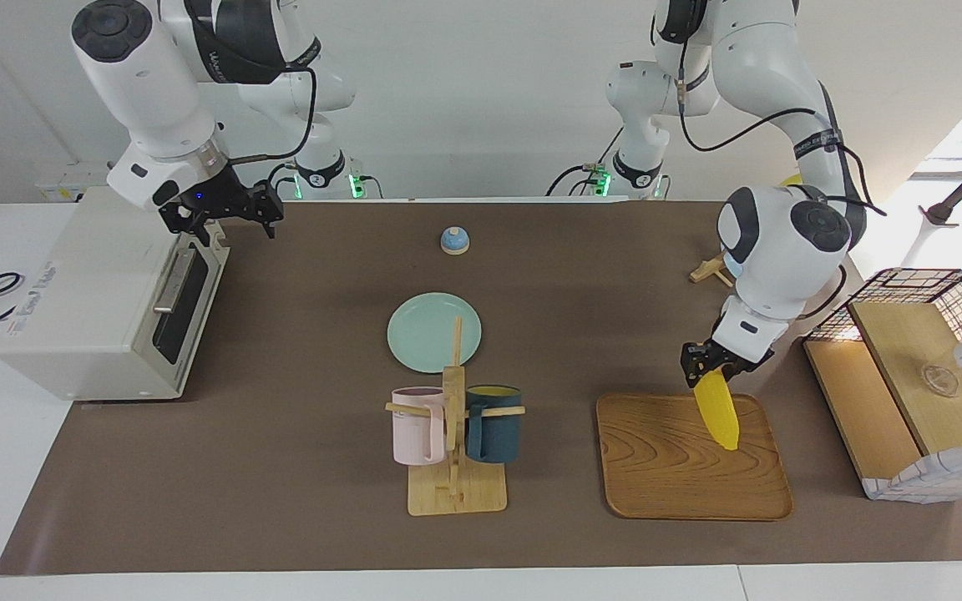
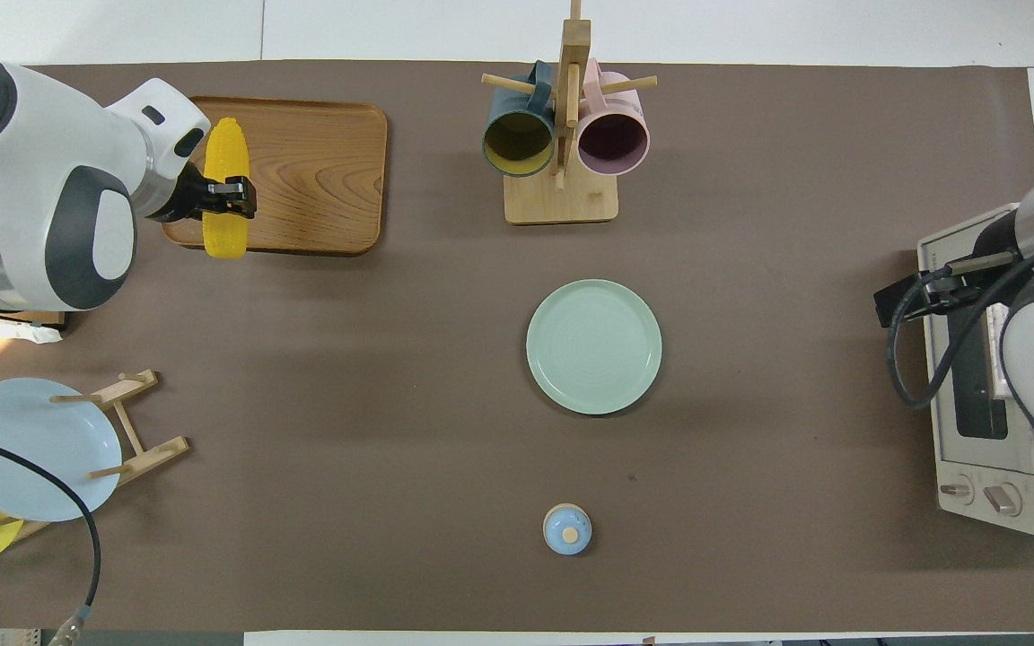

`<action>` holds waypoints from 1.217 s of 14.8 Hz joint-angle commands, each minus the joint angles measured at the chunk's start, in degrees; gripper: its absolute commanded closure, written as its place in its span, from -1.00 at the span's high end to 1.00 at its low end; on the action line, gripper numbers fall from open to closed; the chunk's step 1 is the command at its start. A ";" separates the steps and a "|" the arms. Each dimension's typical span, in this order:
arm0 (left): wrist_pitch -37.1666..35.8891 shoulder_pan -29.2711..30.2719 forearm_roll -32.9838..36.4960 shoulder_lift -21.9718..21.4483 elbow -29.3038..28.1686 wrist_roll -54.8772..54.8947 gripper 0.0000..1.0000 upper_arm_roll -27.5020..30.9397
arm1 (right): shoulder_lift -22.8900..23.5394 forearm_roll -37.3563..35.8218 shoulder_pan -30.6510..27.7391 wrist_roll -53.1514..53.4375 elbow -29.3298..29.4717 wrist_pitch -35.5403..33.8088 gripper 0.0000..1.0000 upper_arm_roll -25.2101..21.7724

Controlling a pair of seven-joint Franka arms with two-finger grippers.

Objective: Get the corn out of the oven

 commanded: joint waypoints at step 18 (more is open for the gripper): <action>-1.73 0.78 -3.25 13.29 16.43 1.31 1.00 -0.69 | 0.03 1.19 -0.05 0.82 1.13 -0.51 1.00 -0.38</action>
